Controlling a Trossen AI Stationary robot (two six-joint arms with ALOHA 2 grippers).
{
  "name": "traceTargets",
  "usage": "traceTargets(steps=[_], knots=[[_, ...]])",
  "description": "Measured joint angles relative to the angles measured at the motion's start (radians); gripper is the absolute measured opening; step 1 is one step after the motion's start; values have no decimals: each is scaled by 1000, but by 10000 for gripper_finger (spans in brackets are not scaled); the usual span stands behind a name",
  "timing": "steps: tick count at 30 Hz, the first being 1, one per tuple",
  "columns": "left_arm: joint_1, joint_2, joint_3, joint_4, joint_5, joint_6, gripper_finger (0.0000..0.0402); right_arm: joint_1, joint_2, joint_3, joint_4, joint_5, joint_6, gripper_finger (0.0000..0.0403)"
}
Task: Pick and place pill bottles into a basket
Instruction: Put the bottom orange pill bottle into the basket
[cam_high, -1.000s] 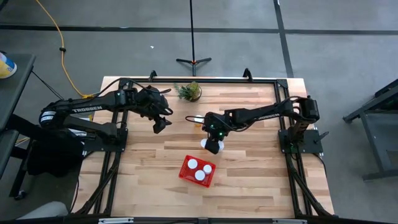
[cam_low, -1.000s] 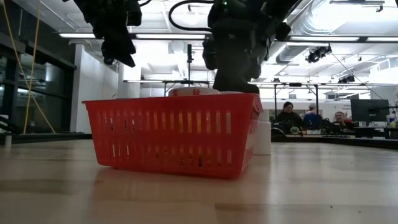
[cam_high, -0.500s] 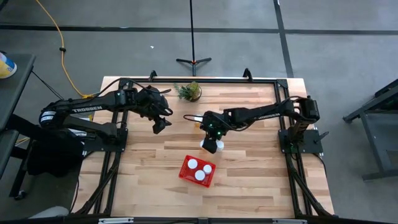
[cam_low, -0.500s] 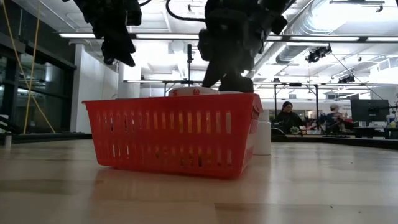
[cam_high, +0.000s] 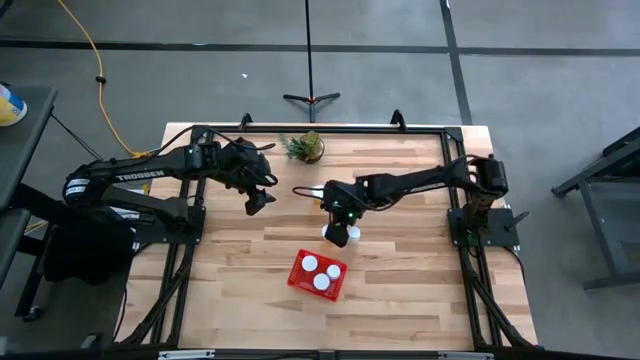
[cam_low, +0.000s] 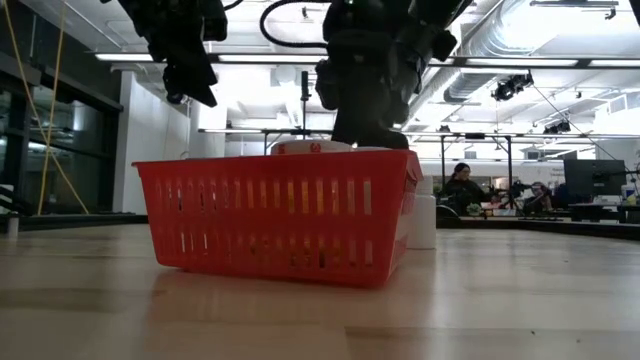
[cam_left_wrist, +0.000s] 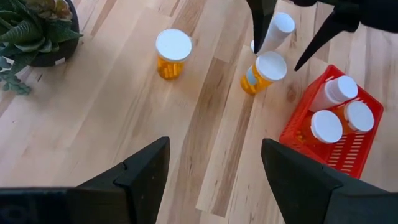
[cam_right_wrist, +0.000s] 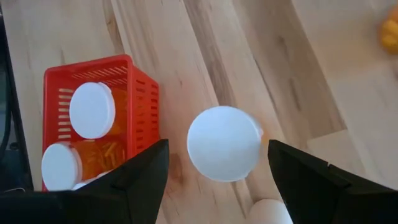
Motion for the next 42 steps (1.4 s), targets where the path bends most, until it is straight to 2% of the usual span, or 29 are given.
traceTargets(steps=[5, 18, 36, 42], knots=[[0, 0, 0, 0, 0, 14, 287, 18, 12, 0, 8, -7, 10, 267], [0, 0, 0, -5, 2, 23, 287, 20, 34, -1, 59, -20, 27, 303], [0, 0, 0, -25, 2, 42, 287, 20, 108, -1, 106, -39, 55, 302], [0, 0, 0, -25, 2, 42, 287, 20, 108, -1, 107, -40, 54, 267]])
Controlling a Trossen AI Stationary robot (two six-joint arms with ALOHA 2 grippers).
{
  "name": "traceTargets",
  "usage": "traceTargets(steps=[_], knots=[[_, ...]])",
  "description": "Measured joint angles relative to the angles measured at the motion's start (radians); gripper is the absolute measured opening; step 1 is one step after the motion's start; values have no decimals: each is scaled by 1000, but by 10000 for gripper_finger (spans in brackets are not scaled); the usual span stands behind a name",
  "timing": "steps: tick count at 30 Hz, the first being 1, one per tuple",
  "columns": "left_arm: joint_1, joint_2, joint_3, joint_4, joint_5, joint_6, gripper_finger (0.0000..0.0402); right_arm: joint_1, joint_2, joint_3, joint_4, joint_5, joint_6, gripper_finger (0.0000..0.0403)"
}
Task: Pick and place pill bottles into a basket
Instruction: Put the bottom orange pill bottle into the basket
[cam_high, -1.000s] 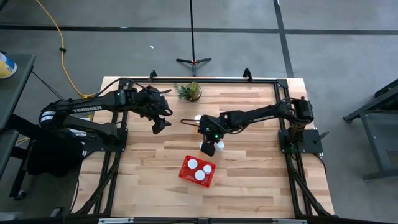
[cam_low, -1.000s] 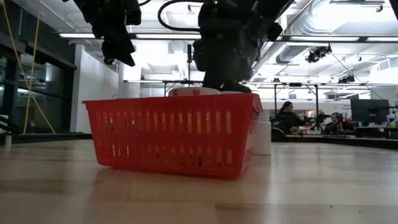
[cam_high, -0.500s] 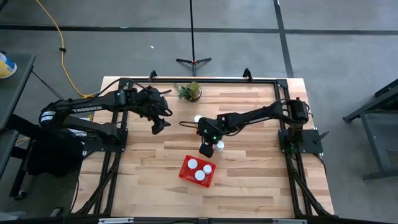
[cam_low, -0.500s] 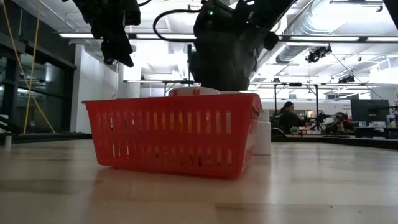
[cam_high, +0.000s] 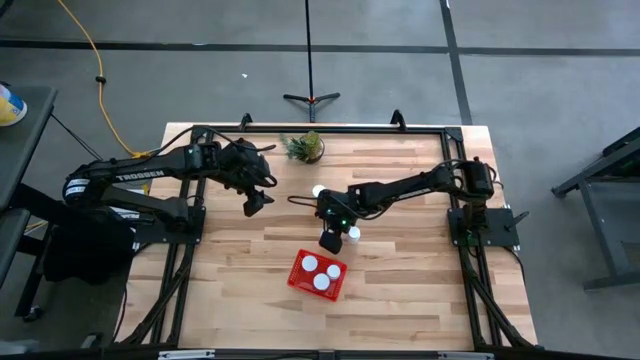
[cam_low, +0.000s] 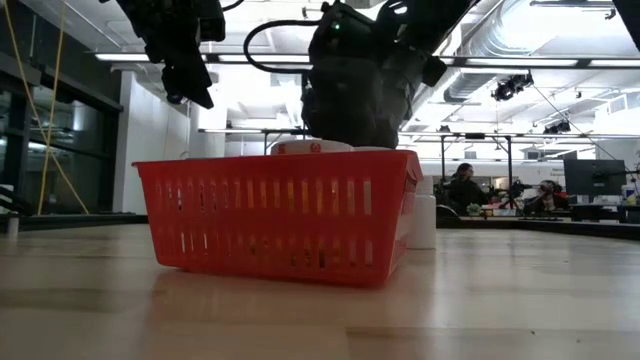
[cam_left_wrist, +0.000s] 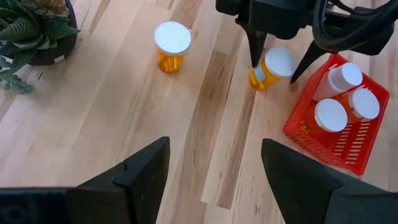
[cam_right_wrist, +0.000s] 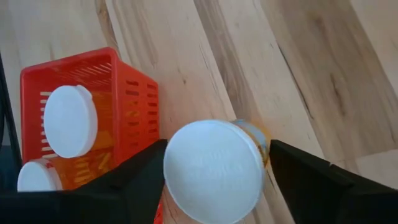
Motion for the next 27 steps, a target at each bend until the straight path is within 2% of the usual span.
traceTargets(steps=[7, 16, 21, 27], knots=[[0, 0, 0, -1, 0, 0, 287, 0, 0, 1, 9, -11, -22, 211], [0, 0, 0, -3, 0, 0, 287, 0, -1, 16, -9, -10, -43, 207], [0, 0, 0, -4, 0, 0, 287, 0, 0, 107, -89, 25, -104, 202], [0, 0, 0, -4, 0, 4, 287, -1, 0, 260, -270, 83, -187, 203]])
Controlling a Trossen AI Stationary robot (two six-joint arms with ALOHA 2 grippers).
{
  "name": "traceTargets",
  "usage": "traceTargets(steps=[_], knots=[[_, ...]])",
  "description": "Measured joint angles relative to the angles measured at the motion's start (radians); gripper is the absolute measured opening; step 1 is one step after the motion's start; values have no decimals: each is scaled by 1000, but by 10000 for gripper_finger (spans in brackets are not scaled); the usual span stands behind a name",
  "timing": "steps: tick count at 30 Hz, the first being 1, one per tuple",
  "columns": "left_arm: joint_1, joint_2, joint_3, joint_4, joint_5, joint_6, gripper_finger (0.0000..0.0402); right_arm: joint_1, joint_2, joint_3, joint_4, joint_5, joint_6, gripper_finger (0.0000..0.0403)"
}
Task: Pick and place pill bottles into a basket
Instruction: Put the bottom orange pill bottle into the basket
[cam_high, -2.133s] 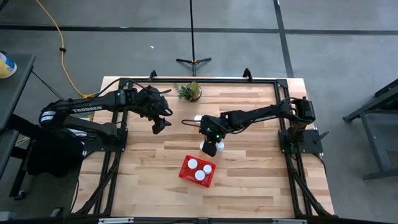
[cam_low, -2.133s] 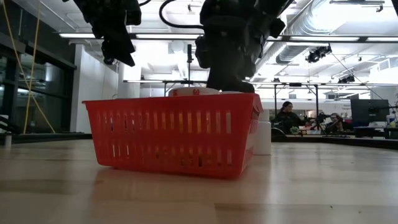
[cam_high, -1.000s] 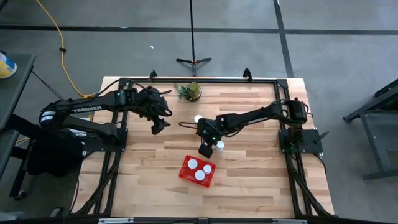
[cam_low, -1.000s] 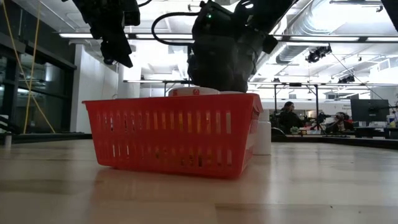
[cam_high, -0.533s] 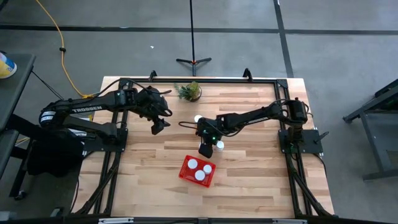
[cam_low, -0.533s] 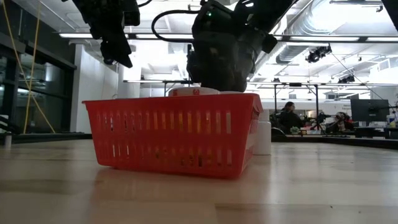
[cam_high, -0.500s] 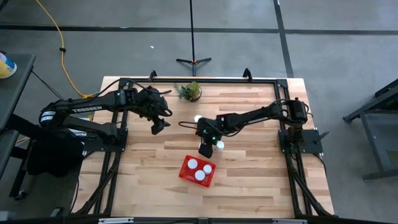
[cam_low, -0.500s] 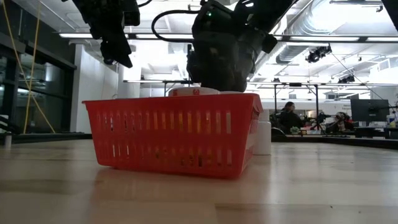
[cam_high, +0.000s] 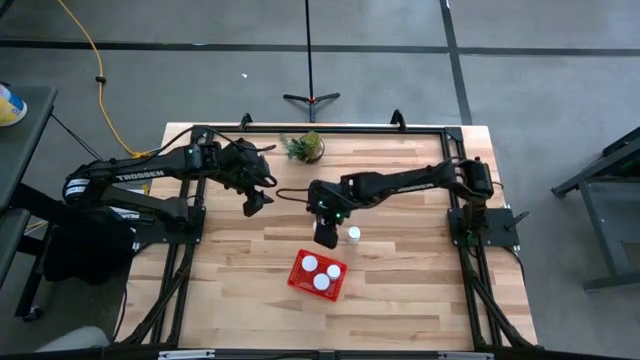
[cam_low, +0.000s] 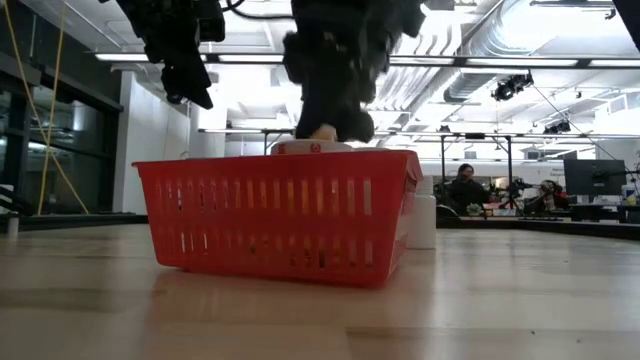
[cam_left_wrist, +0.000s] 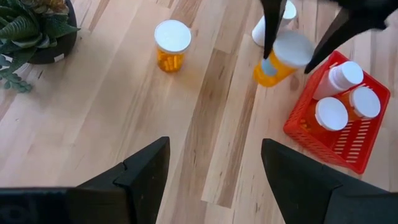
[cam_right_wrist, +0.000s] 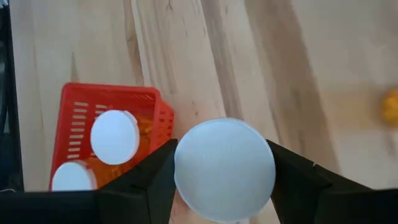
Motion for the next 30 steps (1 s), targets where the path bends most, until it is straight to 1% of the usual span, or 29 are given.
traceTargets(steps=[3, 7, 11, 18, 23, 26, 30], knots=[[0, 0, 0, 0, 0, 14, 287, 5, 0, 74, -73, 19, -12, 202], [0, 0, 0, 1, 0, 27, 287, 37, 0, 150, -117, 52, -7, 201], [0, 0, 0, 7, 0, 53, 287, 77, 0, 190, -124, 79, 38, 201], [1, 0, 0, 8, 11, 104, 287, 163, 0, 219, -121, 149, 165, 201], [0, 0, 0, 23, 20, 133, 287, 221, 0, 220, -82, 182, 260, 201], [0, 0, 0, 41, 21, 133, 287, 252, 0, 220, -56, 220, 293, 201], [0, 0, 1, 62, 37, 102, 287, 280, 0, 220, -44, 241, 326, 201]])
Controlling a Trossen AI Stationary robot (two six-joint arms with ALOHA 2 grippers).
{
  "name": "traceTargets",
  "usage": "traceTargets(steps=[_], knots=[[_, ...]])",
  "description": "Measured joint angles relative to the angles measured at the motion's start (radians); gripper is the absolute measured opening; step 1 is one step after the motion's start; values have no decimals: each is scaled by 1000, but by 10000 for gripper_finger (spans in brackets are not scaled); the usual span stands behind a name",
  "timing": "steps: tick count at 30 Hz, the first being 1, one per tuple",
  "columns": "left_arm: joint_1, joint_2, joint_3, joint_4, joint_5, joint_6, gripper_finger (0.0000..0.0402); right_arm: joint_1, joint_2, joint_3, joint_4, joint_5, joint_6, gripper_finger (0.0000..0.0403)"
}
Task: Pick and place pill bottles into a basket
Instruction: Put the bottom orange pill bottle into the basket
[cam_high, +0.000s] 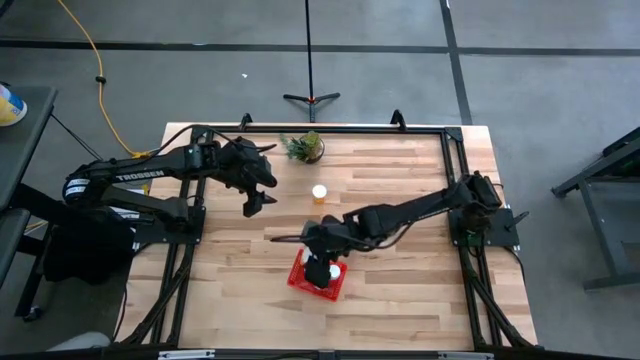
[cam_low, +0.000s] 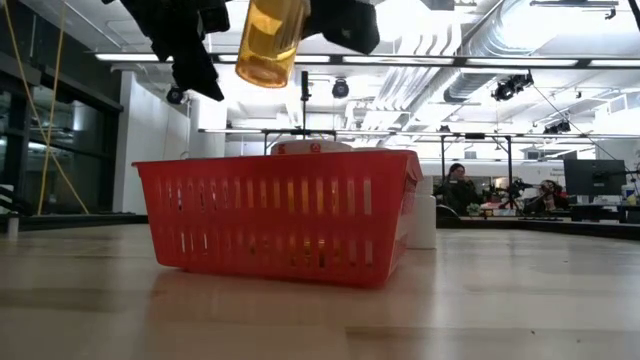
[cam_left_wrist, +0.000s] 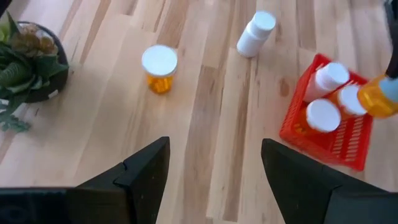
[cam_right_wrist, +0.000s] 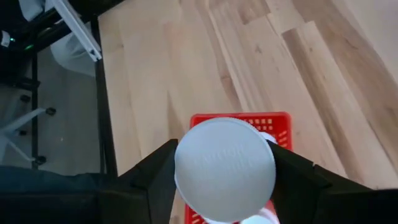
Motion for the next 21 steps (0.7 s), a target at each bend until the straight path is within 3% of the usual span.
traceTargets(steps=[21], knots=[[0, 0, 1, 74, 35, -159, 287, 59, 128, 1, 103, -43, 25, 204]])
